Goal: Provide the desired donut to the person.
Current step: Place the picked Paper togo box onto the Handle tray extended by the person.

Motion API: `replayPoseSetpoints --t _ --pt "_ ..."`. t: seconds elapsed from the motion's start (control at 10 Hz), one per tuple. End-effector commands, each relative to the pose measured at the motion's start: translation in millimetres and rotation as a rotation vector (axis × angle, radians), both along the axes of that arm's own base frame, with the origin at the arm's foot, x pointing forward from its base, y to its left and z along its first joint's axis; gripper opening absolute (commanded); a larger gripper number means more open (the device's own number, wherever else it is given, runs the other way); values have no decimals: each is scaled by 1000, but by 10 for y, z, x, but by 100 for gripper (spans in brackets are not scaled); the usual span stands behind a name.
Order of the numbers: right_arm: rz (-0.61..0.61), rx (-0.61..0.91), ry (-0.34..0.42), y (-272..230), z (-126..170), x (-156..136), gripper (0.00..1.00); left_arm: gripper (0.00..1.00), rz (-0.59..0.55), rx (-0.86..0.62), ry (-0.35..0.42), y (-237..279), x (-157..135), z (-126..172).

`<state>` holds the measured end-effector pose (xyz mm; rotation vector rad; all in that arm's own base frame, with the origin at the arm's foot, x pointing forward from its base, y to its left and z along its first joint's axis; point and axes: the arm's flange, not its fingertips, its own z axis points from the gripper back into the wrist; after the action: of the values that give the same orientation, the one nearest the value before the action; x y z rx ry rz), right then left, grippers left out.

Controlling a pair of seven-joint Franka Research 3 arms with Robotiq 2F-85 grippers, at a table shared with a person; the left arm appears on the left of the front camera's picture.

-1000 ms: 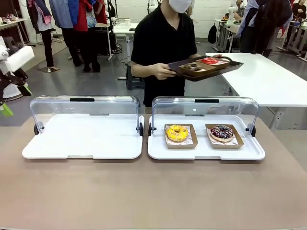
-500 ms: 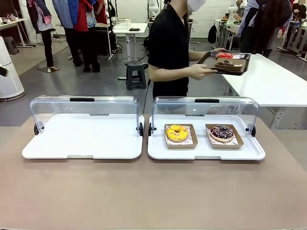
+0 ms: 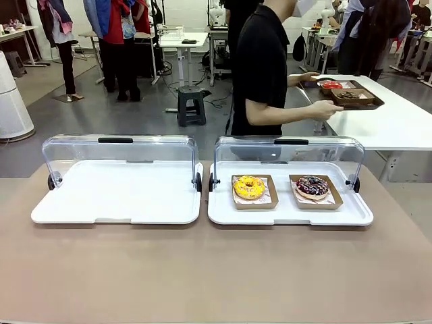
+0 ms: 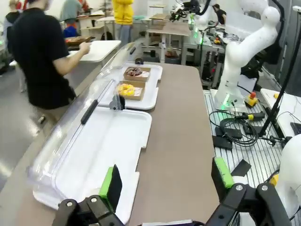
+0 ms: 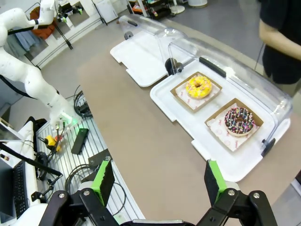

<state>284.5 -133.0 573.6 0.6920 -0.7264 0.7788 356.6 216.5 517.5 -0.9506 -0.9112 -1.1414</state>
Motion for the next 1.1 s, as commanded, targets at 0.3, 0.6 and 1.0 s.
replayPoseSetpoints --t 0.3,0.6,1.0 --pt "17 26 -22 5 4 25 100 100 28 4 1 94 -11 -13" --pt "17 26 -22 5 4 25 100 100 28 4 1 94 -11 -13" --pt "17 26 -22 5 4 25 100 100 28 4 1 94 -11 -13"
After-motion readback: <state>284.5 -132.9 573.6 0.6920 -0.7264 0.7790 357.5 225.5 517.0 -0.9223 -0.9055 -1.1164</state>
